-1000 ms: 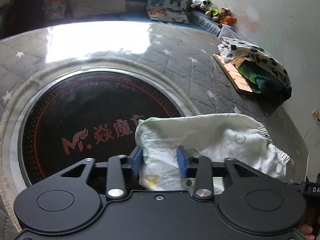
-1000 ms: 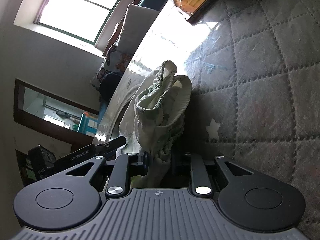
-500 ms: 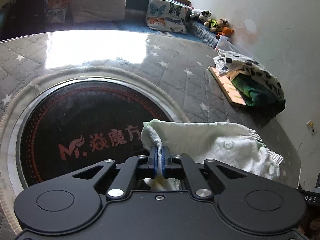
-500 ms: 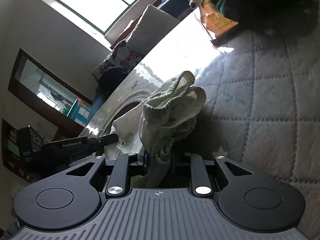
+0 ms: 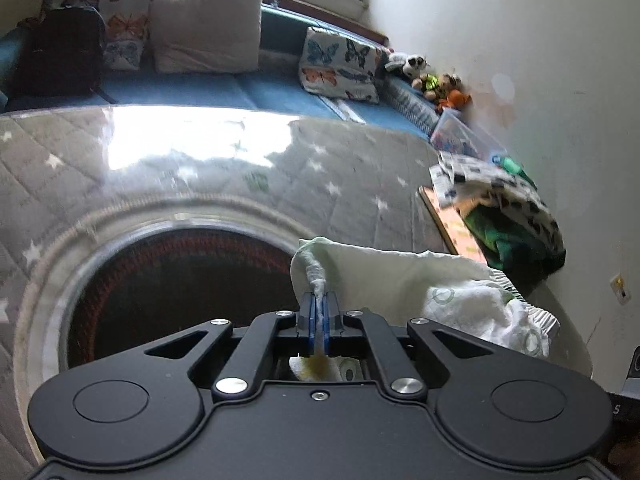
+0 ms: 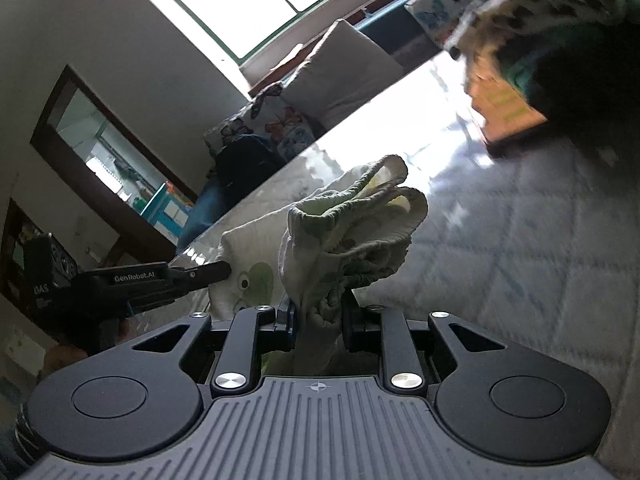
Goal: Fold clothes
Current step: 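Lift the cloth with both grippers and hold it above the bed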
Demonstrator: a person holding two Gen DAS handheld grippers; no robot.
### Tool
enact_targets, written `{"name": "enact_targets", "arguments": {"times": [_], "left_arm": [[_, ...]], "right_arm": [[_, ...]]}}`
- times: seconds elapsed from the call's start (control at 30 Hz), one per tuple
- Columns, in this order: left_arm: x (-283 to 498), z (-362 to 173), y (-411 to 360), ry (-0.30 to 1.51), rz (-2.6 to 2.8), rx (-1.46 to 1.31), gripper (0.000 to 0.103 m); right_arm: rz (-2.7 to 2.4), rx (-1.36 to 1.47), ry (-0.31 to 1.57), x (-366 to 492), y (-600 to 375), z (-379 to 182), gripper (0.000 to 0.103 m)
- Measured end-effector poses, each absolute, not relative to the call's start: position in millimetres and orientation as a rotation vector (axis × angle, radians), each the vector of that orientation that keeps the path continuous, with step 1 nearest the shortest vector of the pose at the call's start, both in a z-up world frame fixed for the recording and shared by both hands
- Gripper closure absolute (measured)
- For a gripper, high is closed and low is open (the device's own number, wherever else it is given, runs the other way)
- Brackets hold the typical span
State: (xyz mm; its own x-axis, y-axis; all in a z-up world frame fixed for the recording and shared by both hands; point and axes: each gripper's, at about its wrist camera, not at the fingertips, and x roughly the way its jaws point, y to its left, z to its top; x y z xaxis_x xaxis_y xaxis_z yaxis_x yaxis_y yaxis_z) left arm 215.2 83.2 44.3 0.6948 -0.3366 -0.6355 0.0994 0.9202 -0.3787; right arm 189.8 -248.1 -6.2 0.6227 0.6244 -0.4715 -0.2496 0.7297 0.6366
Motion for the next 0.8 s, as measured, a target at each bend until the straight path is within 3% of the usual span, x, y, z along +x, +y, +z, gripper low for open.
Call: {"name": "enact_targets", "arguments": {"times": [0.53, 0.8], "left_arm": [[314.2, 97.6, 122.7, 0.664, -0.160, -0.289, 0.099], [324.6, 52.4, 123.5, 0.779, -0.199, -0.324, 0.099]], "right_arm": [[0.553, 0.533, 0.696, 307.2, -194.1, 21.5, 0.082], [0.542, 0.497, 0.696, 331.8, -172.5, 14.7, 0.082]]}}
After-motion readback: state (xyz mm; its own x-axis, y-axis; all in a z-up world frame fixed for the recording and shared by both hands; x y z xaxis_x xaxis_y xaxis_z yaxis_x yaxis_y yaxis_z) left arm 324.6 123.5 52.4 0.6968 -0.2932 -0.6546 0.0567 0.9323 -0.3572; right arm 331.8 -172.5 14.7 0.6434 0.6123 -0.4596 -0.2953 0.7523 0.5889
